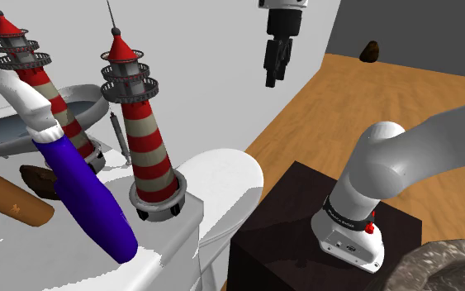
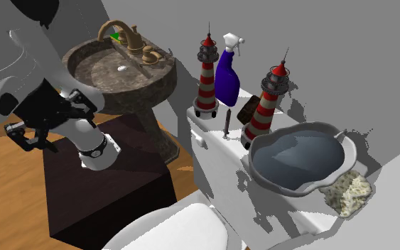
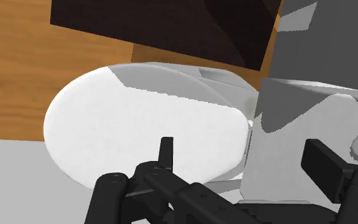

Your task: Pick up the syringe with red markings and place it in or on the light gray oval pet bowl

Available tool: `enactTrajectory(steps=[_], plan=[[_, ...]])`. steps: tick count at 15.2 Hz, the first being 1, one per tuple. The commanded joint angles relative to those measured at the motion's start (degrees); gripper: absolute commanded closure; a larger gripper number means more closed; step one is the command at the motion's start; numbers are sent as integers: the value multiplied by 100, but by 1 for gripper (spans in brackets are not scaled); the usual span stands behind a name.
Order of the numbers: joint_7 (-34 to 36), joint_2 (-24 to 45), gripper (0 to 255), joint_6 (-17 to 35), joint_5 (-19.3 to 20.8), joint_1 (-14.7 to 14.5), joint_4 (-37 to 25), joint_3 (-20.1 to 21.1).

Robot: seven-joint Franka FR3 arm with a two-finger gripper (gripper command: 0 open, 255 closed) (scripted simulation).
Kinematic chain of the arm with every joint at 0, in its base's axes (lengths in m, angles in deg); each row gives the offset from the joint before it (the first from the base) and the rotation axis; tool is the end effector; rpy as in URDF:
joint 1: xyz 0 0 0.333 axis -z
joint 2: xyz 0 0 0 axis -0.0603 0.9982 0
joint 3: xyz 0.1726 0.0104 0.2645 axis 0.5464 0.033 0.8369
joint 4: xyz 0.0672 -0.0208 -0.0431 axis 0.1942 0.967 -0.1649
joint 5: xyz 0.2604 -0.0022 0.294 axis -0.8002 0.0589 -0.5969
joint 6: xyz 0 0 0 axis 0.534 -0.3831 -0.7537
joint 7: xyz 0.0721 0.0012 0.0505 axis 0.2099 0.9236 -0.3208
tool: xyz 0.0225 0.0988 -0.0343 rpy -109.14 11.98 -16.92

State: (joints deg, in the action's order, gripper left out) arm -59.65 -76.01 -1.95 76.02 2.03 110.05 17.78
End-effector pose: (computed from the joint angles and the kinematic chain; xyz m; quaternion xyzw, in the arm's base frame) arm 0.3056 0.0211 0.6034 -0.9928 -0.1021 0.0353 0.0515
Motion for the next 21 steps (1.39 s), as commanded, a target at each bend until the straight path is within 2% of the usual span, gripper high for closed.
enactTrajectory(steps=[1, 6, 11, 16, 21], plan=[[0, 0, 0, 0, 0, 0, 0, 0], [1588, 273, 0, -117, -991, 139, 90, 479], [3129, 666, 0, 48, -2041, 242, 112, 928], [4564, 1173, 0, 494, -3074, 308, 68, 1350], [5849, 1788, 0, 1184, -4036, 344, -53, 1743]])
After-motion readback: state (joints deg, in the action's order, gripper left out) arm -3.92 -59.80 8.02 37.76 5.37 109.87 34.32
